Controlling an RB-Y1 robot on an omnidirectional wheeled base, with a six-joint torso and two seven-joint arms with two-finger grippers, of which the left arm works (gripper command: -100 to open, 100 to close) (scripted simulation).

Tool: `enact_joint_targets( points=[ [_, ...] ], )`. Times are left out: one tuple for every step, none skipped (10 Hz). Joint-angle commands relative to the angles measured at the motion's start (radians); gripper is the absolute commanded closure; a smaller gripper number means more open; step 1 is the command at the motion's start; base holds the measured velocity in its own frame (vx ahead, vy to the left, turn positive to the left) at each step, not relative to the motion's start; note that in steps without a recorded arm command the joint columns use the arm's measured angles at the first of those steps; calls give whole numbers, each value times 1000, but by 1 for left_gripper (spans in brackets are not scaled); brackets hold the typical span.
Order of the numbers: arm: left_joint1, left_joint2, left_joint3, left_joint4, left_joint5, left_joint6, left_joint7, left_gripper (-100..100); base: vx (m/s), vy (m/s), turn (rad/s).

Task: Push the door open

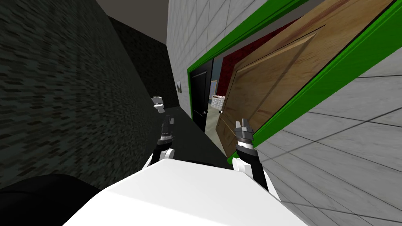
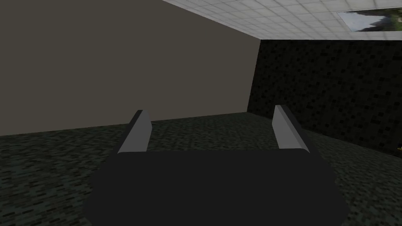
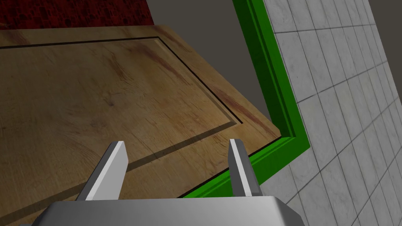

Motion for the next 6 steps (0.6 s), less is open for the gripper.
enact_joint_targets(
  points=[
    [-10, 19, -4, 38, -6, -5, -35, -100, 155, 30, -124],
    [-15, 24, -7, 54, -9, -9, -49, -100, 130, 20, -72],
    [-19, 29, -9, 71, -12, -12, -62, -100, 105, 18, -63],
    [-24, 34, -12, 87, -15, -16, -75, -100, 88, 15, -63],
    [-33, 45, -18, 121, -21, -23, -102, -100, 121, 27, -112],
    [-38, 50, -21, 139, -25, -27, -118, -100, 124, 43, -120]
  ],
)
